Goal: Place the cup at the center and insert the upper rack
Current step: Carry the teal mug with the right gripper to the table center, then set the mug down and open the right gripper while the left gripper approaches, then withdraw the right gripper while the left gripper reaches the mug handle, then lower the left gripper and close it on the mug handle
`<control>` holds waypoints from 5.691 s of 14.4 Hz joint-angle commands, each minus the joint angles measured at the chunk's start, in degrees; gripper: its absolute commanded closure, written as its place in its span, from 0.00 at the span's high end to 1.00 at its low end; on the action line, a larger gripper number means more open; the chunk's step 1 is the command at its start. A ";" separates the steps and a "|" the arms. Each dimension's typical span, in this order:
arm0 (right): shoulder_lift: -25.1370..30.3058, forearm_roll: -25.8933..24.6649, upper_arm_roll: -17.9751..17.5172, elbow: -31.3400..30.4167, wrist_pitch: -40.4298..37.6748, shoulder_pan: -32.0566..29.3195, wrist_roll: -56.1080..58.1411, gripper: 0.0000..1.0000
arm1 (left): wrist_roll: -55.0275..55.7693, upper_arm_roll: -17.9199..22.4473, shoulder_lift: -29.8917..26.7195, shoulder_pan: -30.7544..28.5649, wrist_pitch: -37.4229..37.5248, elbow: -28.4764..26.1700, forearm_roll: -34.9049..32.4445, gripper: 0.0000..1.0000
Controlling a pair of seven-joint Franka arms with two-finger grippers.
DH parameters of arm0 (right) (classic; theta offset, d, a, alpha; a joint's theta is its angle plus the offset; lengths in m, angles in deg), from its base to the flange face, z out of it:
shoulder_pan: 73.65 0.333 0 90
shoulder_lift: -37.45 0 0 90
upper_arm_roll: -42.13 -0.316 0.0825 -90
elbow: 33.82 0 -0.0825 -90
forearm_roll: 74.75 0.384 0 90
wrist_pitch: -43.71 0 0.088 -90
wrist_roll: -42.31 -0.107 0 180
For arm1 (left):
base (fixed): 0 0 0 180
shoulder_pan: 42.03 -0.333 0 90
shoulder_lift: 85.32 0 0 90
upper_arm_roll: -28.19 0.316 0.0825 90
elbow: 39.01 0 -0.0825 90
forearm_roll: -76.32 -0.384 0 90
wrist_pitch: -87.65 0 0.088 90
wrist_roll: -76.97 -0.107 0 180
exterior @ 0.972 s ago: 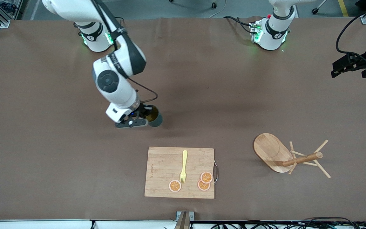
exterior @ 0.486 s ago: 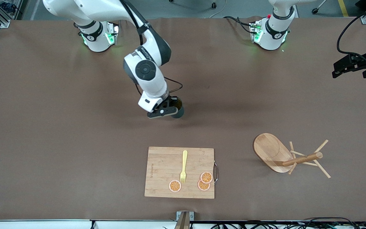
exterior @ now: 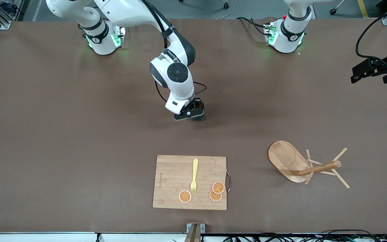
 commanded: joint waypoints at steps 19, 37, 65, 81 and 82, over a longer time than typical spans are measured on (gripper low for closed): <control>5.51 -1.96 0.94 7.85 -12.75 -5.69 -5.01 1.00 | 19.28 -4.67 0.04 5.00 -1.86 -2.83 2.69 1.00; 15.19 -8.99 1.21 19.62 -46.49 -52.29 34.96 1.00 | 66.46 -18.74 16.98 23.17 -17.31 1.02 -7.66 1.00; 24.24 -7.32 1.47 23.68 -54.85 -49.49 30.67 1.00 | 127.76 11.05 53.48 78.57 -23.30 12.37 -44.68 0.74; 36.90 -7.49 1.56 12.59 -54.58 -50.19 31.38 1.00 | 133.82 11.84 55.77 78.65 -23.04 12.11 -45.92 0.24; 36.81 -7.49 1.56 12.59 -54.59 -50.19 31.38 1.00 | 133.74 11.84 55.77 78.65 -23.04 12.11 -46.00 0.20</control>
